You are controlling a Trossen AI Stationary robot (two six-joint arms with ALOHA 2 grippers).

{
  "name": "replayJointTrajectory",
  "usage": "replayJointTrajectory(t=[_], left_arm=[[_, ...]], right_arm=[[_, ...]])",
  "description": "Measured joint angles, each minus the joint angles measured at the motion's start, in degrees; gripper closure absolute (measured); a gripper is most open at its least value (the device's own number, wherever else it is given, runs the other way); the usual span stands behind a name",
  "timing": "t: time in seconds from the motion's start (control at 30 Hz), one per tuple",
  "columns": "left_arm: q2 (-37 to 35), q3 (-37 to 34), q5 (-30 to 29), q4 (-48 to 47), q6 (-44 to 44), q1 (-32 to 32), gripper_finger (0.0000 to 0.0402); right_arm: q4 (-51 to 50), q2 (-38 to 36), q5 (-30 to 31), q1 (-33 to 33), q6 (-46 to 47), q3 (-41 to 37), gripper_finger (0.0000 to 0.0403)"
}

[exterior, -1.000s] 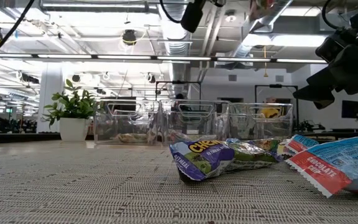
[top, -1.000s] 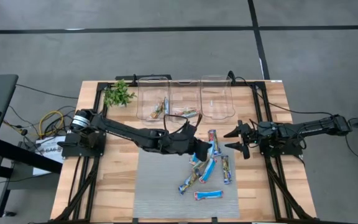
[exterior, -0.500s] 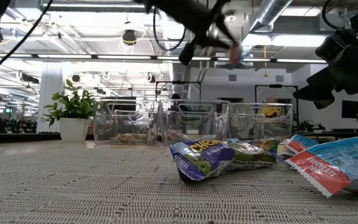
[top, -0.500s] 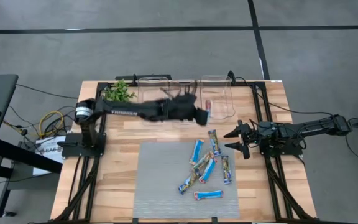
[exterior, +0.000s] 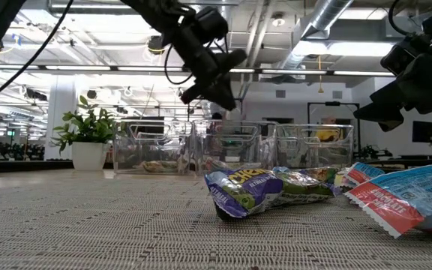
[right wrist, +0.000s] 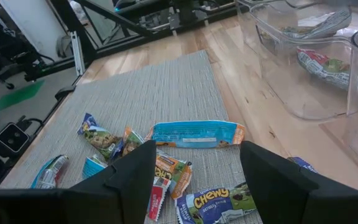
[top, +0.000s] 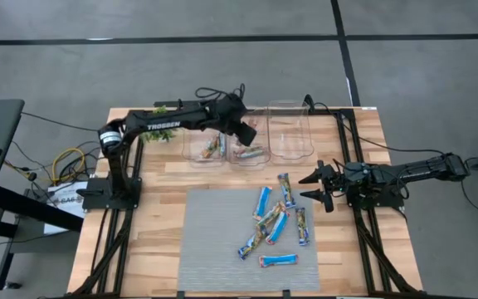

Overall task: Pick and place Granola Bars by type
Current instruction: Put the red granola bar into the middle transparent bin, then put the blue granola bar into the right transparent bin

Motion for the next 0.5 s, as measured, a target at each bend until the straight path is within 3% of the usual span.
replayJointTrajectory(t=[0.23, 0.5], left_arm=[[0.0, 0.0, 1.05, -3.28, 9.01, 0.83, 0.0358], [0.0, 0.0, 6.3, -2.8, 8.66, 0.66, 0.0358]], right_arm=[[0.0, 0.0, 0.0, 0.0, 0.0, -0.02, 0.0178], [0.0, 0.0, -0.02, 0.0, 0.02, 0.0, 0.0178]])
